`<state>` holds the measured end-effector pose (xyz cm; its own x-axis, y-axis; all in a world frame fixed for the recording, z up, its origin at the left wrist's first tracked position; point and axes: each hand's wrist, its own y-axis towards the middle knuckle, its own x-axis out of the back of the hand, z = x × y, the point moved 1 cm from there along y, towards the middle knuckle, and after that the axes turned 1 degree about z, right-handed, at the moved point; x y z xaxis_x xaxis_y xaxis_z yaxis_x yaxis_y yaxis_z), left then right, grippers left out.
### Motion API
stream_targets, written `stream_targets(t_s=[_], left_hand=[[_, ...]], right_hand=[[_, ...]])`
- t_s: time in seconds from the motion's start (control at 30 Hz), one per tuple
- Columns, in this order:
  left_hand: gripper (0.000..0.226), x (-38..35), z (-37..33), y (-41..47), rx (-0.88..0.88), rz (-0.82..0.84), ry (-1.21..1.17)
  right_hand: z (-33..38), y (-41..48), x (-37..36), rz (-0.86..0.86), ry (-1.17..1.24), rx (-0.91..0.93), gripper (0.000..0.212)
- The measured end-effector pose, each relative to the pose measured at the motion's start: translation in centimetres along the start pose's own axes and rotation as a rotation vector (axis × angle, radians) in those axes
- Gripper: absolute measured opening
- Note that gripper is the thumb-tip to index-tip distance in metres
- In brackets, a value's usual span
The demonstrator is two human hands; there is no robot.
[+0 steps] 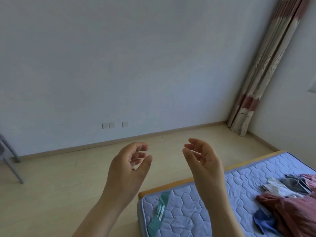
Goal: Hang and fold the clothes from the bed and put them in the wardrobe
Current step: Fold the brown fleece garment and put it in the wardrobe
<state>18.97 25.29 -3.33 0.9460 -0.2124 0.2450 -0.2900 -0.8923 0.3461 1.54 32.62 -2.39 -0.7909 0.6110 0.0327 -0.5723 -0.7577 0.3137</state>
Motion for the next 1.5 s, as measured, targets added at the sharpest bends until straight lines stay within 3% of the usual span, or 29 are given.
stream_targets(t_s=[0.33,0.9,1.5], left_hand=[[0.02,-0.1,3.9,12.0,-0.012,-0.005,-0.018],[0.021,7.0,14.3,37.8,-0.076,0.179,-0.049],[0.022,-5.6,19.2,62.2,-0.172,0.337,-0.094]], right_hand=[[-3.2,11.4,-5.3,0.006,-0.049,-0.001,0.019],[-8.0,29.3,-23.7,-0.138,-0.123,0.019,0.022],[-15.3,52.9,-22.5,-0.341,-0.168,0.044,0.022]])
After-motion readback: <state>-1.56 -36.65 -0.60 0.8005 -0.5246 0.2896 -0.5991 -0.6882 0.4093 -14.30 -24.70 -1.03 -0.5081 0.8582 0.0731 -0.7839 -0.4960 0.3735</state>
